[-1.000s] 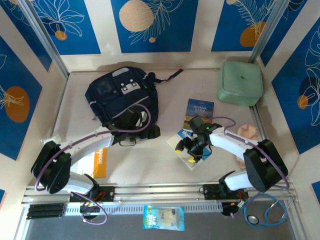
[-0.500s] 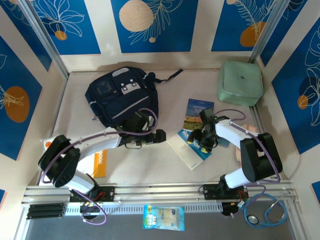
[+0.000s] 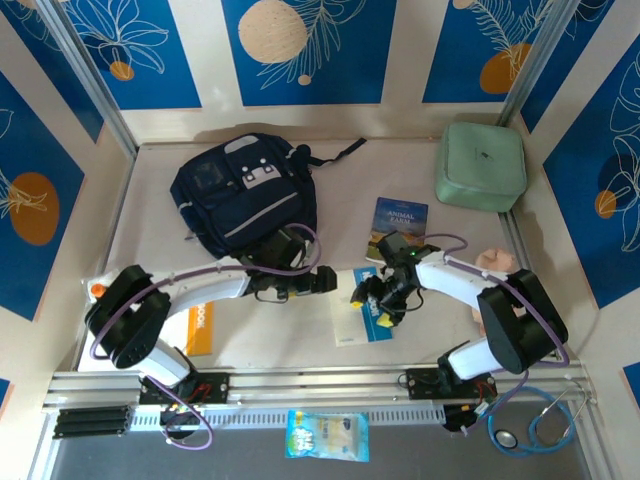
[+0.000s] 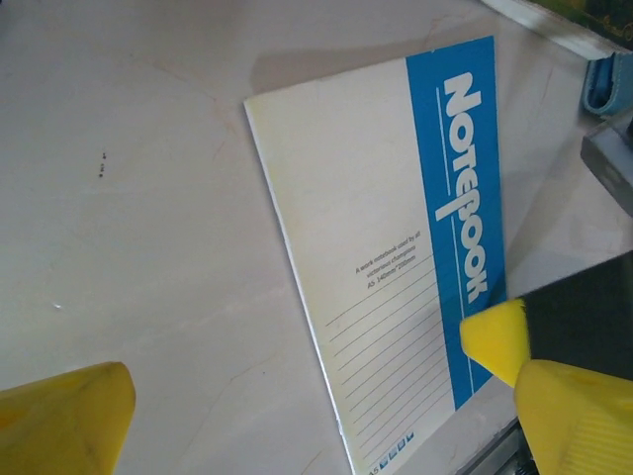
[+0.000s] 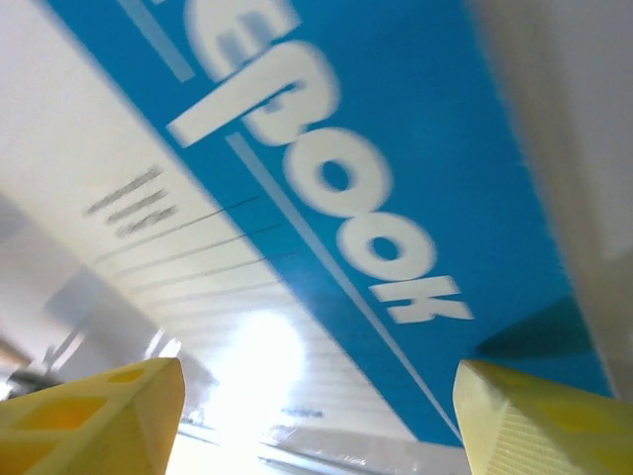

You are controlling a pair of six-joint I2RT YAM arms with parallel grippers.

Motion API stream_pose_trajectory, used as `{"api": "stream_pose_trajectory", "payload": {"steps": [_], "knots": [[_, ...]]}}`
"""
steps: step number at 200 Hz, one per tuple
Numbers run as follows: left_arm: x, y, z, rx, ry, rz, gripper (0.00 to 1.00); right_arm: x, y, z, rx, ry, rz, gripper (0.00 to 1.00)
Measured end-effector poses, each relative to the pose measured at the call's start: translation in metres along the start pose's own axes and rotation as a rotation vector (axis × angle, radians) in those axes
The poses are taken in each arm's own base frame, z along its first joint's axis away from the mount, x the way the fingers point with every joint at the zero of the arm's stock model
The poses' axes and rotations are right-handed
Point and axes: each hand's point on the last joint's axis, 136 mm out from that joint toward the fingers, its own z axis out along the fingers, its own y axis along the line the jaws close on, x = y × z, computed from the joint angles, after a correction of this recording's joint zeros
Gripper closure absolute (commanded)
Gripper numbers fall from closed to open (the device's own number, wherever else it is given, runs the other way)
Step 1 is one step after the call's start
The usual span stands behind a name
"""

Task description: Pack the student bag

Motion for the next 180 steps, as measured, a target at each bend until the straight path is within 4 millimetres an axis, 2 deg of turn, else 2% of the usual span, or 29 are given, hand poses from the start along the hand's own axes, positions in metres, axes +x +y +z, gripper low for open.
{"api": "stream_pose_trajectory", "payload": {"steps": [16,36,64,118,148,180], "knots": [[0.003,0.004,0.004,-0.011,0.014,-0.011,0.14,-0.003,0.010,-0.005,-0.024,-0.007,-0.006,0.28],[0.007,0.011,0.010,-0.026,0.035,-0.022,0.25,-0.017,0.021,-0.019,-0.055,-0.068,-0.037,0.30],[0.012,0.013,0.018,-0.027,0.066,-0.029,0.34,-0.035,0.016,-0.027,-0.042,-0.132,-0.052,0.36],[0.018,0.010,0.032,-0.025,0.119,-0.023,0.49,-0.047,0.000,-0.008,0.050,-0.122,-0.068,0.37],[0.018,0.007,0.036,-0.012,0.128,-0.022,0.57,-0.041,0.005,-0.002,0.055,-0.115,-0.101,0.38],[0.018,0.008,0.040,-0.017,0.134,-0.022,0.58,-0.036,0.009,0.002,0.045,-0.108,-0.101,0.38]]}}
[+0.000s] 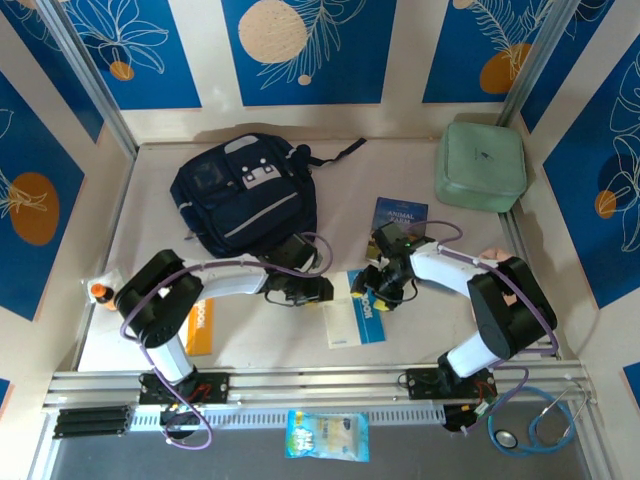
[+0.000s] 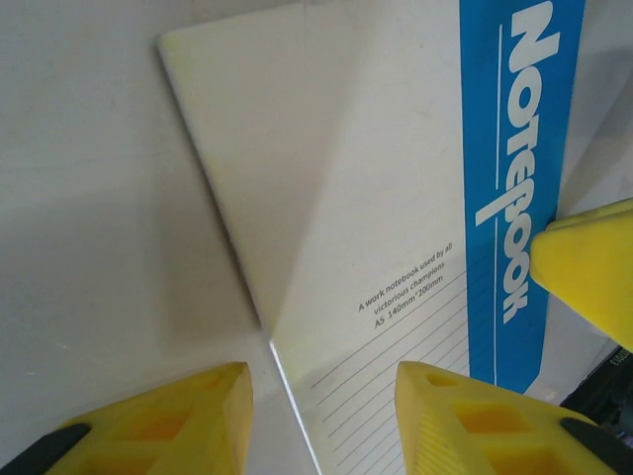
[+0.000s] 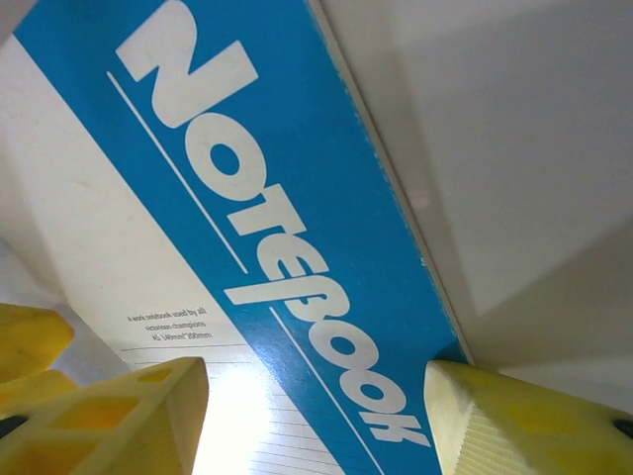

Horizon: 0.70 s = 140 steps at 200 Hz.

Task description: Pack the student bag

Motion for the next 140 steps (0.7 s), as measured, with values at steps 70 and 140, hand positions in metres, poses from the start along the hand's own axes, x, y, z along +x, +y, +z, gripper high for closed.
{"api": "stream_pose_trajectory", "payload": {"steps": [70,140], "knots": [[-0.0002,0.0040,0.0052,-0.011,0.004,-0.007,0.60,0.0002,-0.0005,0.0009,-0.008,-0.008,0.017,0.38],[-0.0025,0.0022,0.0092,-0.010,0.019,-0.018,0.67,0.0001,-0.0011,0.0015,-0.014,-0.013,0.022,0.38]]}}
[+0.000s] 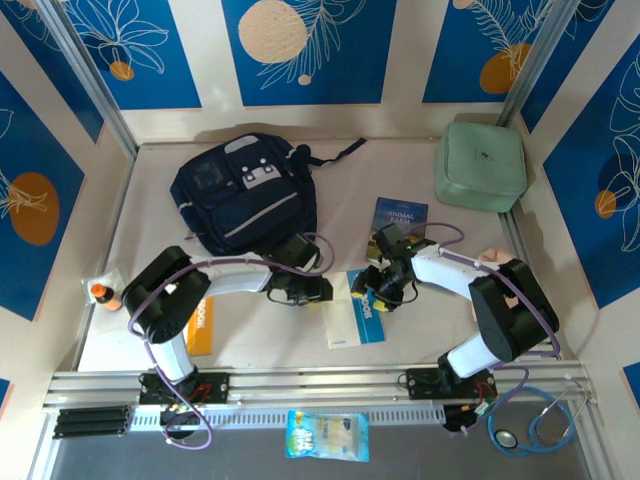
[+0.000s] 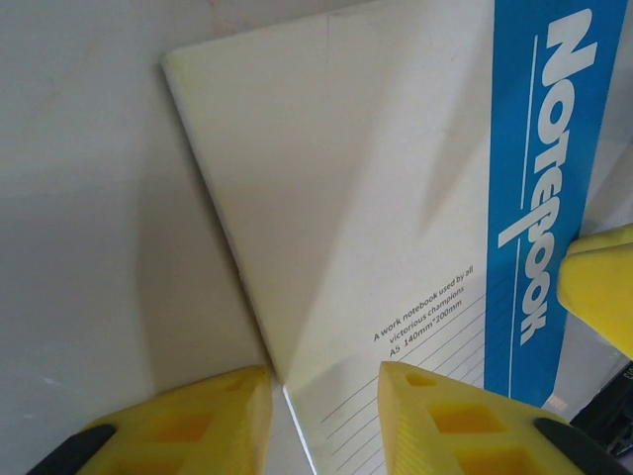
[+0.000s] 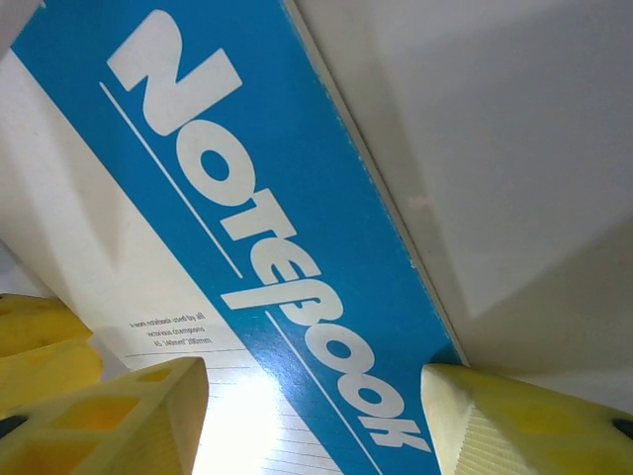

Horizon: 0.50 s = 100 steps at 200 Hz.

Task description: Pack the student bag

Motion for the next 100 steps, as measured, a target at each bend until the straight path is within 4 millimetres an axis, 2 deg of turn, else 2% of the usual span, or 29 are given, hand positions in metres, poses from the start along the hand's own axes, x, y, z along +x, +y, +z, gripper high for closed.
{"api": "stream_pose_trajectory", "payload": {"steps": [53,84,100], "knots": [[-0.001,-0.004,-0.001,0.010,0.021,-0.010,0.67,0.000,0.000,0.000,0.000,0.000,0.000,0.38],[-0.013,-0.010,-0.002,0.048,-0.021,0.005,0.69,0.000,-0.002,0.000,0.008,-0.002,0.006,0.38],[-0.013,-0.023,-0.004,0.116,-0.031,0.037,0.70,0.000,-0.002,0.000,0.009,-0.003,0.009,0.39]]}}
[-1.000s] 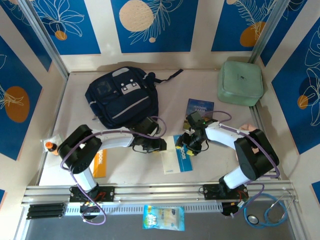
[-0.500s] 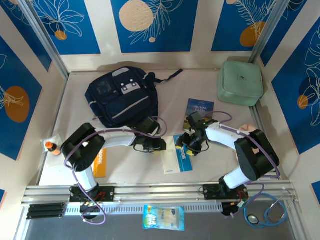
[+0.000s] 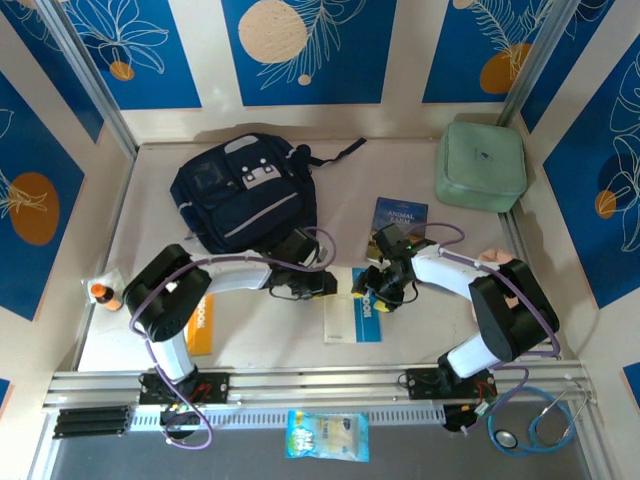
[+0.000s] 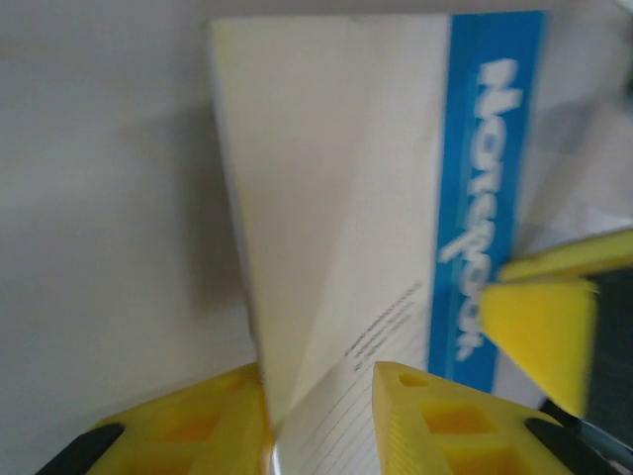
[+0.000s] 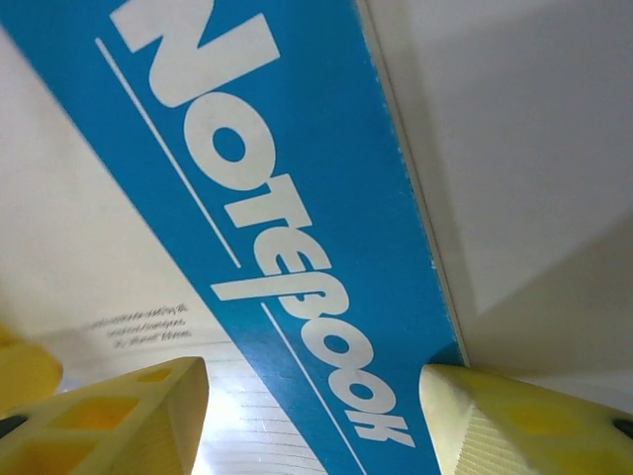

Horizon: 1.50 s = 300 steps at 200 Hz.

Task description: Pack the student bag

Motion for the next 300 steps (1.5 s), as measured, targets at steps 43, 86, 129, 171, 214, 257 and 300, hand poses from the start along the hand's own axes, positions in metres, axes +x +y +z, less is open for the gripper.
{"api": "stream_pose_trajectory", "payload": {"steps": [43,86,129,171,214,257,300], "knots": [[-0.001,-0.030,-0.010,0.140,-0.035,0.072,0.73,-0.001,-0.002,0.000,0.008,-0.006,0.010,0.41],[0.001,-0.023,-0.008,0.109,-0.034,0.071,0.88,-0.001,-0.002,0.000,0.013,-0.008,0.010,0.42],[-0.008,-0.016,-0.012,0.063,-0.056,0.075,1.00,-0.009,0.002,-0.006,-0.003,-0.057,-0.021,0.35],[-0.059,-0.010,-0.061,0.058,-0.202,0.047,1.00,-0.049,0.033,-0.049,-0.183,-0.265,-0.031,0.25],[-0.124,-0.019,-0.147,0.132,-0.458,0.003,1.00,-0.068,0.096,-0.097,-0.500,-0.394,-0.095,0.20],[-0.156,-0.032,-0.189,0.234,-0.604,-0.086,1.00,-0.069,0.133,-0.122,-0.714,-0.398,-0.090,0.18],[-0.173,-0.058,-0.212,0.391,-0.680,-0.164,1.00,-0.069,0.158,-0.131,-0.864,-0.364,-0.052,0.18]]}}
